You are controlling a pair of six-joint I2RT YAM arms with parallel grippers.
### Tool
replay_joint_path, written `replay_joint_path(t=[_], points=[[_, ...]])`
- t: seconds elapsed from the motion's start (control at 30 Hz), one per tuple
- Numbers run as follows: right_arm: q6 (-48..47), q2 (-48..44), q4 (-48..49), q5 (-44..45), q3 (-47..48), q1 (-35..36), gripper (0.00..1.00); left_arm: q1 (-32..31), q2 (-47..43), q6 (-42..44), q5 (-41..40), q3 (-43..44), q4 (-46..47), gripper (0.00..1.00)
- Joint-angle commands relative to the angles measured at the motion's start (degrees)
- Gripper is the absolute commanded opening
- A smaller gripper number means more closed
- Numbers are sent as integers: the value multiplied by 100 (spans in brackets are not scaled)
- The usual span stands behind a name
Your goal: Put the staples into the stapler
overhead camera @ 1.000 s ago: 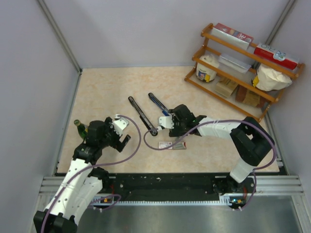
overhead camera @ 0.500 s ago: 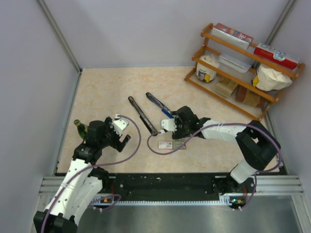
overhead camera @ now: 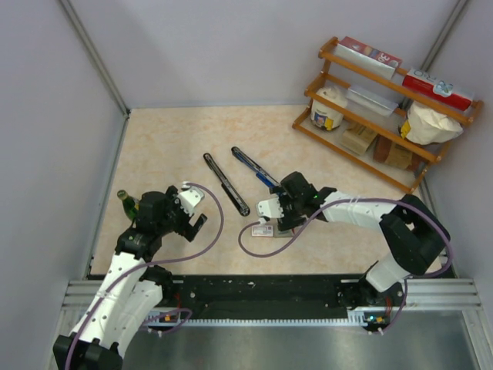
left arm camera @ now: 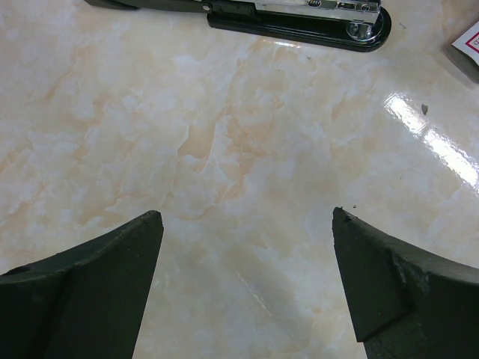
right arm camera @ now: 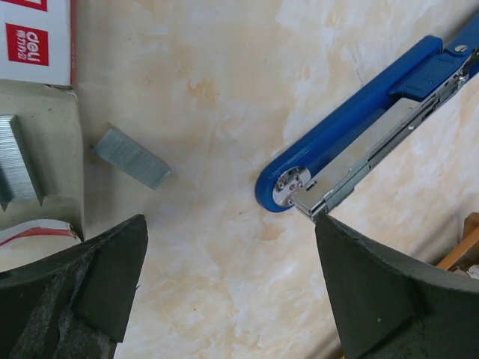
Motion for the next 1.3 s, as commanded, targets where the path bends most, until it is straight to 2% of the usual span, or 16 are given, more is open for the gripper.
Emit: replay_joint_path(t=[0.0, 0.33, 0.57, 0.77, 1.03, 1.27], points=[[41, 90, 204, -202, 13, 177, 91, 54, -54, 52, 56, -3, 193, 99], [-99, 81, 205, -334, -127, 432, 91, 54, -10, 52, 82, 5, 193, 99], [-143, -68, -50, -755, -119, 459, 91, 54, 7, 52, 82, 5, 193, 99], [172, -51, 19, -1019, -31, 450, 90, 54, 16, 52, 82, 5, 193, 99], [858, 405, 564, -888, 144, 459, 89, 54, 42, 52, 82, 5, 193, 99], [1245, 749, 1223, -177, 241, 547, 89, 54, 16, 61, 100, 5, 184, 99]])
